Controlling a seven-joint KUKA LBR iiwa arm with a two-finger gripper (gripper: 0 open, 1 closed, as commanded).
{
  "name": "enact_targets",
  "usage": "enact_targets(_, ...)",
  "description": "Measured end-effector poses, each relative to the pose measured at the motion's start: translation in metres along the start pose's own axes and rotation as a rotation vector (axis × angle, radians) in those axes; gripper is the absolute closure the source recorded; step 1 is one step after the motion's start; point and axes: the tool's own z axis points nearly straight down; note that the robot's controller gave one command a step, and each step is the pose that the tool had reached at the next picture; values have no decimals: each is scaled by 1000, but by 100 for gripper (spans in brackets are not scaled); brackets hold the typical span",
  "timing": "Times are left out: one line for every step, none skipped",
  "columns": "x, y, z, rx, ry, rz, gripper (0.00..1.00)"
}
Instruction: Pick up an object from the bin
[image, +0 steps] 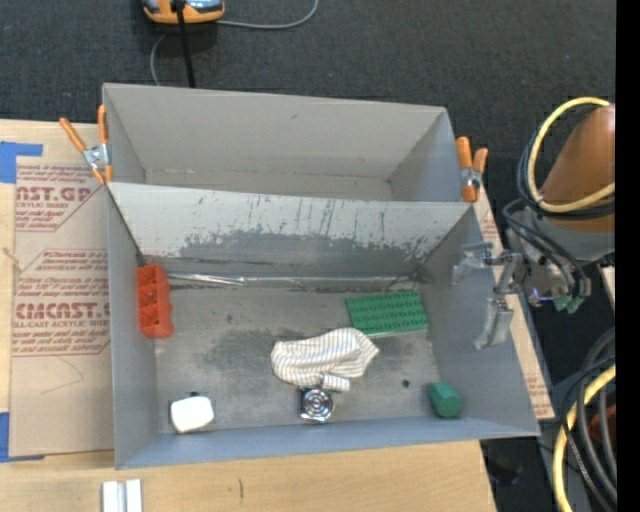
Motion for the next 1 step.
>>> enact_targets(9,20,23,4,-7,-73,0)
